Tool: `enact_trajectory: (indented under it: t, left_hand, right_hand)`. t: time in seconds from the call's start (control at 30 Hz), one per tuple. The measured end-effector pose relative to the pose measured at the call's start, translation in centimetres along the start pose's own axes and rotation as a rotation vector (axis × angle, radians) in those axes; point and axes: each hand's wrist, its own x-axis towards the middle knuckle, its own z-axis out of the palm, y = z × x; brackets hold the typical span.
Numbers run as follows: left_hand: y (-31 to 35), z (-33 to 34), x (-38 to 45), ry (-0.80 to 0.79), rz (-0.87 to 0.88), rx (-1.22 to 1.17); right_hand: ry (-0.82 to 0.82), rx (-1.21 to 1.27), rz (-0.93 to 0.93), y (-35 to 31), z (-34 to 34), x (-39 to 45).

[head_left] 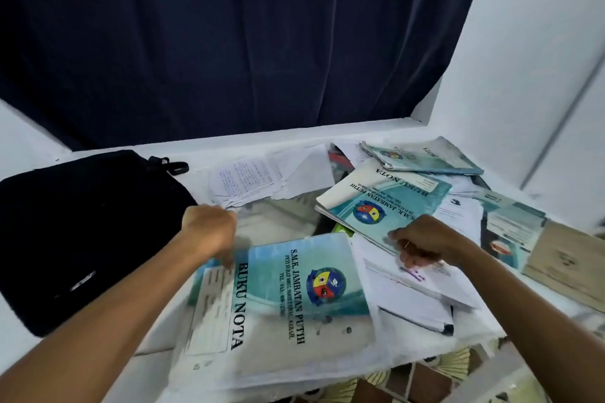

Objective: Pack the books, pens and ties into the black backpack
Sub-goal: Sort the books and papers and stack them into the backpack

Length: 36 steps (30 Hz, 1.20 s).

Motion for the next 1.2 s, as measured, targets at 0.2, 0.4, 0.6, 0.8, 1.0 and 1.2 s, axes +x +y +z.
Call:
enact_trajectory:
  t: [0.2, 0.4, 0.6, 0.8, 1.0, 1.2]
  left_hand:
    - [7.2, -3.5, 5.5, 0.162, 0.306, -0.643]
    - [14.4, -4.9, 9.4, 0.057, 0.334, -0.958]
    - [15.8, -4.5, 11.0, 0.116, 0.203, -1.04]
    - [15.1, -4.4, 11.0, 0.152, 0.212, -1.177]
    - [13.5, -5.4, 10.7, 0.128, 0.133, -1.461]
    - [13.7, -4.9, 9.3, -0.27, 0.107, -2.084]
  right_hand:
    - [0.198, 0.372, 0.046, 3.1, -3.9, 1.7]
    - [0.107, 0.67, 0.103, 3.2, -3.7, 2.5]
    - [0.024, 0.815, 0.058, 2.6, -3.1, 3.4]
    - [0.018, 0.968, -0.098, 2.5, -3.3, 4.0]
    - [-0.069, 1.019, -0.167, 3.6, -7.9, 2.5]
    - [-0.485, 0.785, -0.264, 5.6, -12.9, -0.3]
